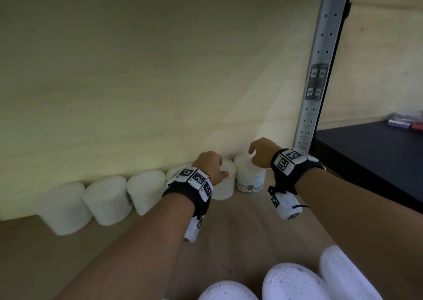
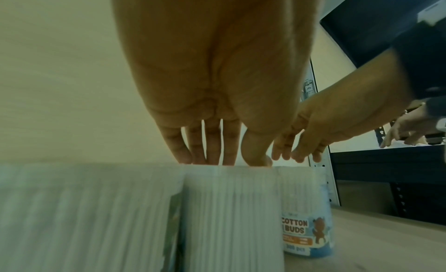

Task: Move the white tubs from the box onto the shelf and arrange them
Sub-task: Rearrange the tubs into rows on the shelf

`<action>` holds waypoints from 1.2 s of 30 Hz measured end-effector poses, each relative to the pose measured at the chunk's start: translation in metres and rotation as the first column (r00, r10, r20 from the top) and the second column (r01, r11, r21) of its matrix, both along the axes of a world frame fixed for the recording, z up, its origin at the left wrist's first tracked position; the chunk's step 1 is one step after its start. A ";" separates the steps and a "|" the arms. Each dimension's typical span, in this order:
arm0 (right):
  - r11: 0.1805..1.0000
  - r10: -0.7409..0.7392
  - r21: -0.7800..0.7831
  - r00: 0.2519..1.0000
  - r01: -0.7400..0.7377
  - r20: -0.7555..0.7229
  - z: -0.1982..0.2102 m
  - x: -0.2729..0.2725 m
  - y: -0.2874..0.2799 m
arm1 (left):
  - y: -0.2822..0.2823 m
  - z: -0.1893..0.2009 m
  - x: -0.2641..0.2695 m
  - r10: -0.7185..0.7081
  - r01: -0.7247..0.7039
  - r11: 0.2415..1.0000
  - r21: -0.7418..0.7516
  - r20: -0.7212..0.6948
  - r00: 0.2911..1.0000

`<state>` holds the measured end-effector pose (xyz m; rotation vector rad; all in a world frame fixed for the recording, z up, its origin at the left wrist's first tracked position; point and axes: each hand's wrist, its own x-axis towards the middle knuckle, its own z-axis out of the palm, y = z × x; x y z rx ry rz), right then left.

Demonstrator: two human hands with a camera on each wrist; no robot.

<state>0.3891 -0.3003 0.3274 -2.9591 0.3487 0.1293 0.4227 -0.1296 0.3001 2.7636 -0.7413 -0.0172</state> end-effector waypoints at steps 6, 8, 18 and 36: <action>0.999 0.004 -0.047 1.000 -0.005 -0.026 -0.009 0.003 0.000 | 0.000 0.002 0.000 -0.005 0.005 1.000 0.019 0.003 1.000; 0.999 0.019 -0.048 1.000 -0.020 -0.020 -0.008 0.003 -0.001 | 0.000 0.002 0.000 -0.005 0.005 1.000 0.015 0.005 1.000; 0.994 0.106 0.003 0.994 -0.106 -0.022 -0.001 -0.003 -0.005 | -0.001 0.002 -0.002 0.004 -0.004 1.000 0.004 0.005 1.000; 0.988 0.154 -0.026 0.987 -0.155 -0.045 -0.001 0.001 -0.004 | -0.001 0.005 -0.006 -0.006 0.006 1.000 0.004 -0.009 1.000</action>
